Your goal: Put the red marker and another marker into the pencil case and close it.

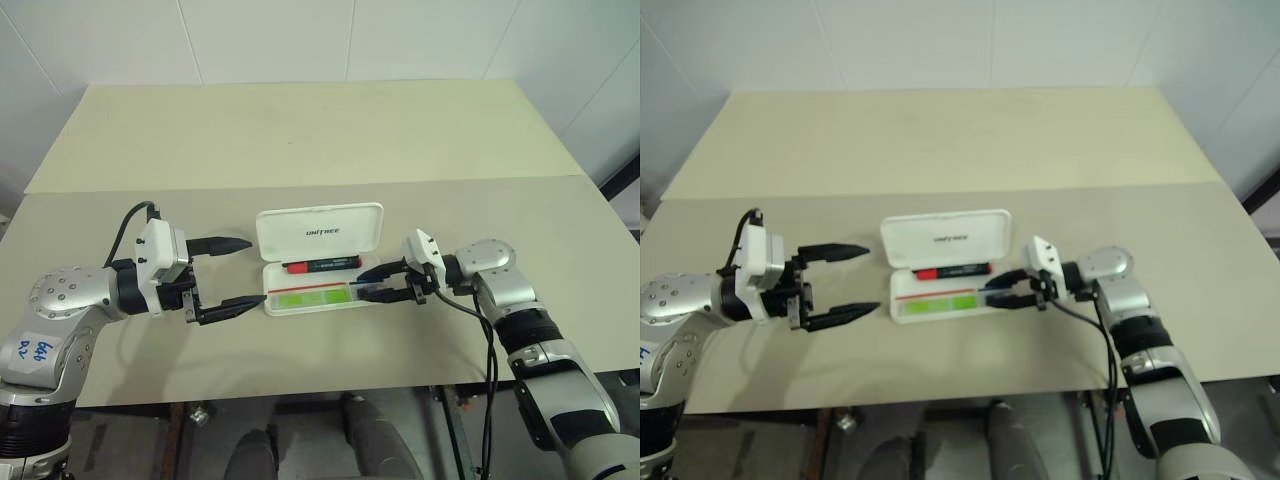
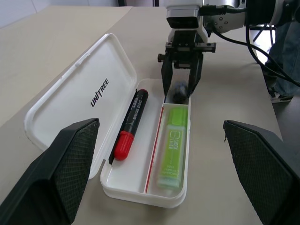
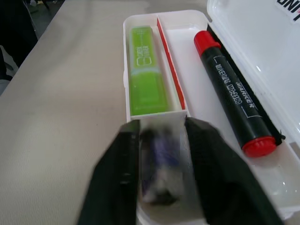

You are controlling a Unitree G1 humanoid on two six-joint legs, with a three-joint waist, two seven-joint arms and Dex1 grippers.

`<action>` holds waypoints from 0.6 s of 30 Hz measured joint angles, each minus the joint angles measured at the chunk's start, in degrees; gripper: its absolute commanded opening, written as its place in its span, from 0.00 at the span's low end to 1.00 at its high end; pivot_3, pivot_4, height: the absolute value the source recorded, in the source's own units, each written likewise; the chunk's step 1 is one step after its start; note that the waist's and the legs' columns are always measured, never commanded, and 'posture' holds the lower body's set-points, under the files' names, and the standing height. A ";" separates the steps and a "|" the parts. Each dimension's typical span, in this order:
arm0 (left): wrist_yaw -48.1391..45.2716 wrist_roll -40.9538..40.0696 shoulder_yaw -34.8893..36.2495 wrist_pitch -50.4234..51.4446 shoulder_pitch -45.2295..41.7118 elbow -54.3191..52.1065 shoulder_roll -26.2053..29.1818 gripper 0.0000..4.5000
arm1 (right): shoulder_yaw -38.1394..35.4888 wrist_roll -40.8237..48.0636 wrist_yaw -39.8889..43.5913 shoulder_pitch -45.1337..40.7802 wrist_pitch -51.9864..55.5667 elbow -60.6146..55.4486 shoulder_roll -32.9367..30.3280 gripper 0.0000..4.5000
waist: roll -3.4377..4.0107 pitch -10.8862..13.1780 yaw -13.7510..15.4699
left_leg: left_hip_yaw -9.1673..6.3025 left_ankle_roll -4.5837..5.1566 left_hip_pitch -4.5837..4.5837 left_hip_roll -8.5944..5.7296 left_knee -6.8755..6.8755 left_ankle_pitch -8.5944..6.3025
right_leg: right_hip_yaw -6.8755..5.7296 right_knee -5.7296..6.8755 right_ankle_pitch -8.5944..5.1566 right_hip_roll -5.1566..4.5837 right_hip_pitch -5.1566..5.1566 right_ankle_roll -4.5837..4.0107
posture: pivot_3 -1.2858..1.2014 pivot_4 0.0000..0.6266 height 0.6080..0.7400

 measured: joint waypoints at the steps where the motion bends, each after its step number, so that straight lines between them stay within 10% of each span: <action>1: 0.00 0.00 0.00 0.00 -0.03 0.00 0.00 1.00 | 0.00 0.00 0.01 -0.09 -0.35 0.25 0.15 0.72 | 0.00 0.00 -0.01 | 0.00 0.00 0.00 0.00 0.00 0.00 | 0.00 0.00 0.00 0.00 0.00 0.00 | 0.52 0.24 1.00; 5: 0.00 0.00 0.00 -0.01 -0.21 0.03 0.00 1.00 | -0.03 0.08 0.10 -0.29 -1.12 0.54 0.68 1.00 | 0.00 0.00 0.00 | 0.00 0.00 0.01 0.00 0.03 0.00 | 0.00 0.03 0.00 0.00 0.01 0.00 | 0.52 0.24 1.00; 18: -0.08 0.00 -0.01 -0.02 -0.95 1.48 -0.01 1.00 | -5.42 6.01 -0.45 -0.89 7.07 -9.34 -4.25 1.00 | 0.01 0.00 0.03 | 0.00 0.00 0.00 0.00 0.05 0.00 | 0.00 0.05 0.00 0.00 0.00 0.00 | 0.52 0.24 1.00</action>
